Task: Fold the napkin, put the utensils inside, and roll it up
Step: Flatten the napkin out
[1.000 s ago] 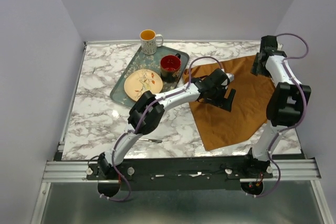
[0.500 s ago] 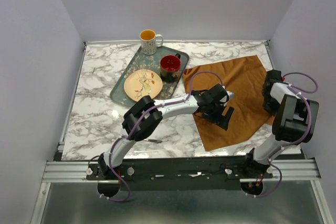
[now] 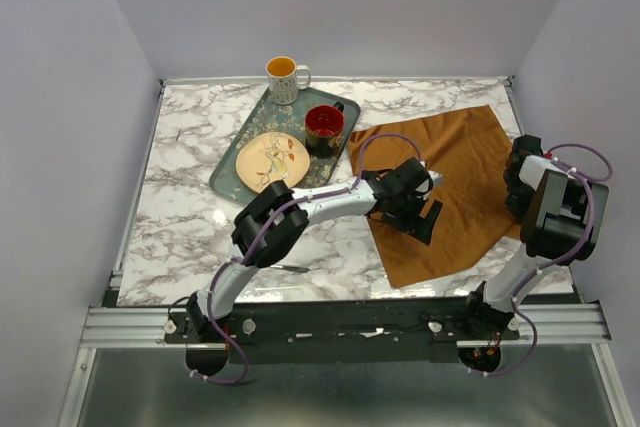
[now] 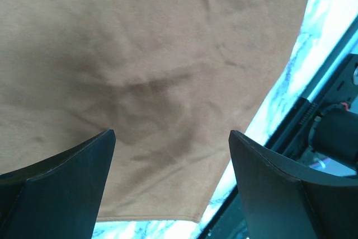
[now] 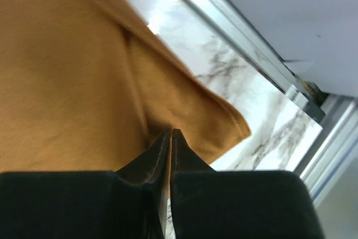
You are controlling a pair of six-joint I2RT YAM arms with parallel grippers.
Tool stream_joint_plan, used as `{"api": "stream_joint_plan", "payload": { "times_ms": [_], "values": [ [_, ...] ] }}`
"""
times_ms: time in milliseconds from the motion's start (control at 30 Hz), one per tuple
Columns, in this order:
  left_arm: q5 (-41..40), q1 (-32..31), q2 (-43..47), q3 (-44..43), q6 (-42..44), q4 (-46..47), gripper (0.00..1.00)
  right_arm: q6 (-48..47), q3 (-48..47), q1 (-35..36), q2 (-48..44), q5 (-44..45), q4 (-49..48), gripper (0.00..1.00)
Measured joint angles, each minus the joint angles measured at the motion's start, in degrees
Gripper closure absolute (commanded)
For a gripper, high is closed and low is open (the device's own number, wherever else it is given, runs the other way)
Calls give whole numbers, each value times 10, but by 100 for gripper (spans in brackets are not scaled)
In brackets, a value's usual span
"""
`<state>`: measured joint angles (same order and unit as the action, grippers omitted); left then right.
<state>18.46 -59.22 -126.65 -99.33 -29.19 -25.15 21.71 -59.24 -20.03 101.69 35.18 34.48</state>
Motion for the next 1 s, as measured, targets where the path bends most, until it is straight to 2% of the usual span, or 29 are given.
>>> {"api": "stream_joint_plan", "payload": {
  "times_ms": [200, 333, 467, 633, 667, 700, 800, 1000],
  "values": [
    [-10, 38, -2, 23, -21, 30, 8, 75, -26, -23, 35, 51, 50, 96],
    [-18, 75, -21, -7, -23, 31, 8, 112, -28, -40, 38, 66, 72, 97],
    [-26, 94, -46, -45, -17, 30, 8, 139, -16, -64, 24, 74, 81, 99],
    [-37, 85, -41, -41, -3, 28, 7, 142, 7, -64, -33, 88, 82, 99],
    [-39, 81, -37, -36, -1, 26, 7, 136, 12, -56, -52, 99, 82, 97],
    [-40, 77, -33, -31, 0, 24, 7, 132, 13, -46, -68, 105, 82, 88],
    [-42, 56, -12, -3, 2, 21, 7, 113, 12, -2, -111, 105, 74, 73],
    [-35, 12, 35, 70, -4, 24, 8, 45, -19, 37, -123, -18, 49, 57]
  ]
}}
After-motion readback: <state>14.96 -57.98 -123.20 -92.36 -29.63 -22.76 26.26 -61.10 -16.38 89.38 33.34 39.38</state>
